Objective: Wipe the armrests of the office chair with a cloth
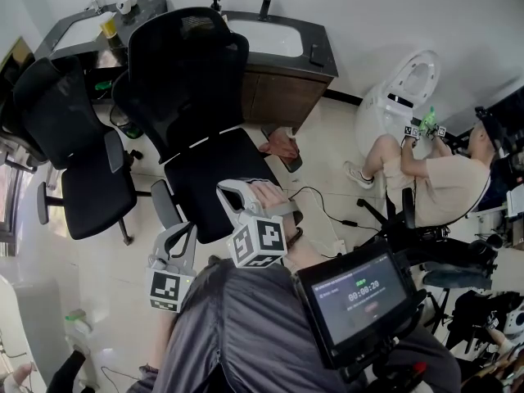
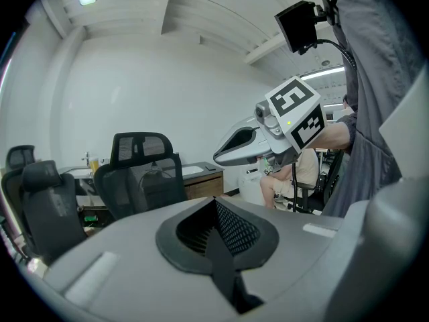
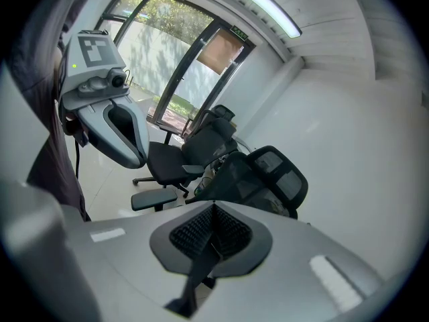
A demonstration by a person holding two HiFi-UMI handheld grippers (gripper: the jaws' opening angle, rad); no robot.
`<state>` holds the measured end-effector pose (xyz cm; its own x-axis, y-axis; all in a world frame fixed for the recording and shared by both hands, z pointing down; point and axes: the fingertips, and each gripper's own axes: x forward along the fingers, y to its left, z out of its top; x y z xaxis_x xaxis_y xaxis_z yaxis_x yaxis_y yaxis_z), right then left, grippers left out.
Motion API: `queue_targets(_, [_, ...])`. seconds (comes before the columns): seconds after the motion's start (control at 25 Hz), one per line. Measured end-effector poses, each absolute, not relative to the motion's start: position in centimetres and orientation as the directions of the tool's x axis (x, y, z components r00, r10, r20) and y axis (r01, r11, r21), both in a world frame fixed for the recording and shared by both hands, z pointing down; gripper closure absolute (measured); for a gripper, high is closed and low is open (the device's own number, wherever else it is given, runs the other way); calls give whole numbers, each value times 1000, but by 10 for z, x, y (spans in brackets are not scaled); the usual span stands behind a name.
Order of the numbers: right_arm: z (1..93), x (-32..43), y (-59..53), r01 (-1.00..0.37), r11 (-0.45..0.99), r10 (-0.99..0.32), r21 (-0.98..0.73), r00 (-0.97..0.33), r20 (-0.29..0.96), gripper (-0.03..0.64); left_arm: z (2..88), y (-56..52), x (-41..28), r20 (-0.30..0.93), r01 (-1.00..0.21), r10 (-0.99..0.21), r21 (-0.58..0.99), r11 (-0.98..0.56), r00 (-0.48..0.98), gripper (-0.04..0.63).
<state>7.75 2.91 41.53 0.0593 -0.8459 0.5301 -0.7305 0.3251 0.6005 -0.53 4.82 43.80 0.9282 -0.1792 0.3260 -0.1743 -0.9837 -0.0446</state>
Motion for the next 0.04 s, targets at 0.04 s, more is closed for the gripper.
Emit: queue_targets(0.04, [416, 78, 29, -731, 325, -846, 600, 59, 530, 617, 438, 48, -5, 326, -174, -179, -46, -984, 928, 578])
